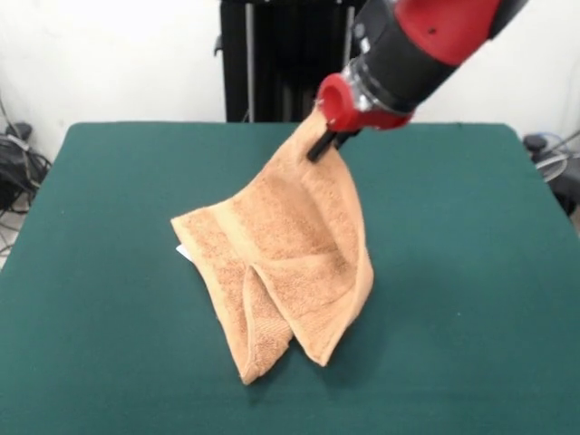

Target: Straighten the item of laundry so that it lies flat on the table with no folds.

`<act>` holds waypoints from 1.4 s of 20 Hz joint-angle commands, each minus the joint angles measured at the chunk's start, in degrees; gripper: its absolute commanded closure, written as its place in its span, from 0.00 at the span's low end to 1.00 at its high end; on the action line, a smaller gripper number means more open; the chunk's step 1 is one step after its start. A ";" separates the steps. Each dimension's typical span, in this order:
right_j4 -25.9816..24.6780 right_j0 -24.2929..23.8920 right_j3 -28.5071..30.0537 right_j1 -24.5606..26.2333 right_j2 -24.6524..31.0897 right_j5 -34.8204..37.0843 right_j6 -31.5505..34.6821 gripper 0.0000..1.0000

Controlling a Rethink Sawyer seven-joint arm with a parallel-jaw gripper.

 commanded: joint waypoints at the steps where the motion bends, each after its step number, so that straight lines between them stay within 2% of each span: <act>1: -1.46 3.93 7.14 -1.22 -0.63 -4.36 13.27 1.00; 5: -1.00 5.05 8.71 -0.84 -0.90 -7.90 14.98 1.00; 10: -1.50 6.90 7.69 0.74 -2.52 -8.41 16.05 1.00; 17: -1.64 8.39 9.00 4.18 -4.03 -16.43 19.17 1.00; 28: 1.32 9.34 10.81 5.91 -5.43 -22.71 18.19 1.00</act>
